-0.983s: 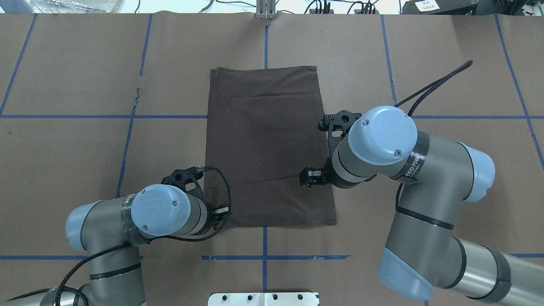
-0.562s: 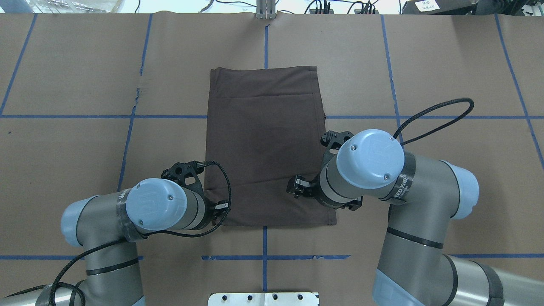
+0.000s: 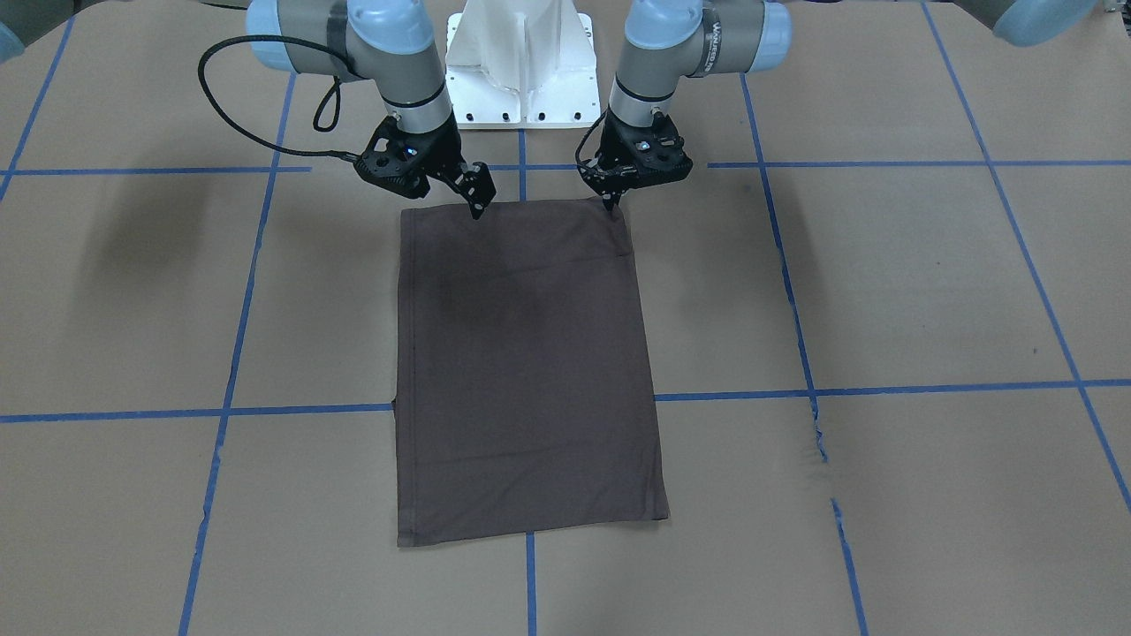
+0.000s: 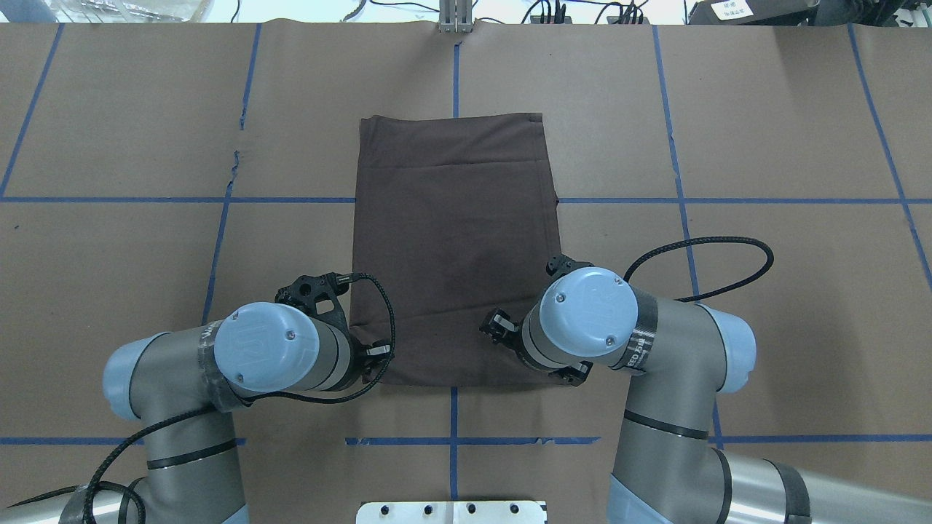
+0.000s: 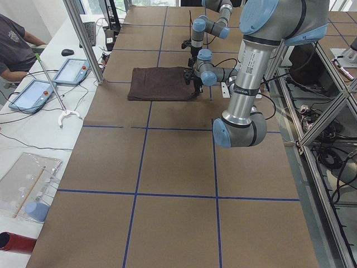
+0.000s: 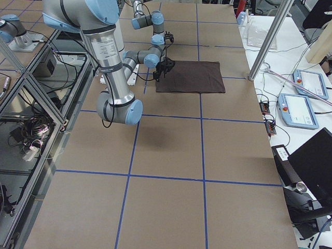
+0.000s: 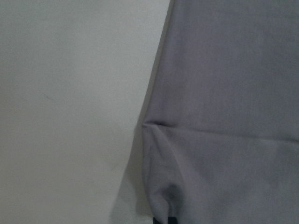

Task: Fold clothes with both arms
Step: 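Grasp the near corners of the shirt with both grippers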

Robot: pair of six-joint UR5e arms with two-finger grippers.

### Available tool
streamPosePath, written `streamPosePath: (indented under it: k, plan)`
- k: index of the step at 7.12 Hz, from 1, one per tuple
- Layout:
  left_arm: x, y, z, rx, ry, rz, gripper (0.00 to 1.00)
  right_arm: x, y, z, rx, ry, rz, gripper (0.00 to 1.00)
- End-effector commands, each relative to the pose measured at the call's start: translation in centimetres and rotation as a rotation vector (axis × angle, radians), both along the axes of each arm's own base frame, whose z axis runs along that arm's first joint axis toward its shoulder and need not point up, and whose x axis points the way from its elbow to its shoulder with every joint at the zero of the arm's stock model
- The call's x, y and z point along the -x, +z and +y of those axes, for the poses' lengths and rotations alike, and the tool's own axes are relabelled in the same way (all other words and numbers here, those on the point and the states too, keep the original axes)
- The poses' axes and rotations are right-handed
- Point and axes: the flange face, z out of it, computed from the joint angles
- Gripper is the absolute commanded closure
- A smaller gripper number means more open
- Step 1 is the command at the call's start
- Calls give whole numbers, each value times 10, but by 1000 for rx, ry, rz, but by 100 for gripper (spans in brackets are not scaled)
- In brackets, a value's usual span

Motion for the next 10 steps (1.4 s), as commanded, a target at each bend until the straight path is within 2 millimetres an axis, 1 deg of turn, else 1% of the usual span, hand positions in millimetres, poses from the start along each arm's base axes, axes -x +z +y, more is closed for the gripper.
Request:
streamPosePath:
  k: [1, 3, 4, 5, 7, 8, 9, 10]
  plan:
    - [0, -1, 0, 1, 0, 3, 100, 11, 9, 7, 67, 43, 19, 0]
    - [3, -1, -4, 0, -6, 3, 100, 19, 16, 20, 100, 61, 34, 0]
    - [3, -1, -4, 2, -7, 3, 100, 22, 20, 22, 89, 68, 43, 0]
    - [3, -2, -4, 0, -6, 5, 100, 24, 21, 23, 89, 67, 45, 0]
    - [4, -5, -2, -1, -5, 11, 100, 32, 34, 20, 94, 65, 72, 0]
    - [5, -5, -3, -1, -7, 11, 100, 32, 37, 22, 96, 64, 76, 0]
    - [4, -6, -3, -1, -5, 12, 100, 33, 38, 23, 96, 62, 78, 0]
    - [5, -8, -3, -3, -7, 16, 100, 32, 37, 23, 96, 62, 75, 2]
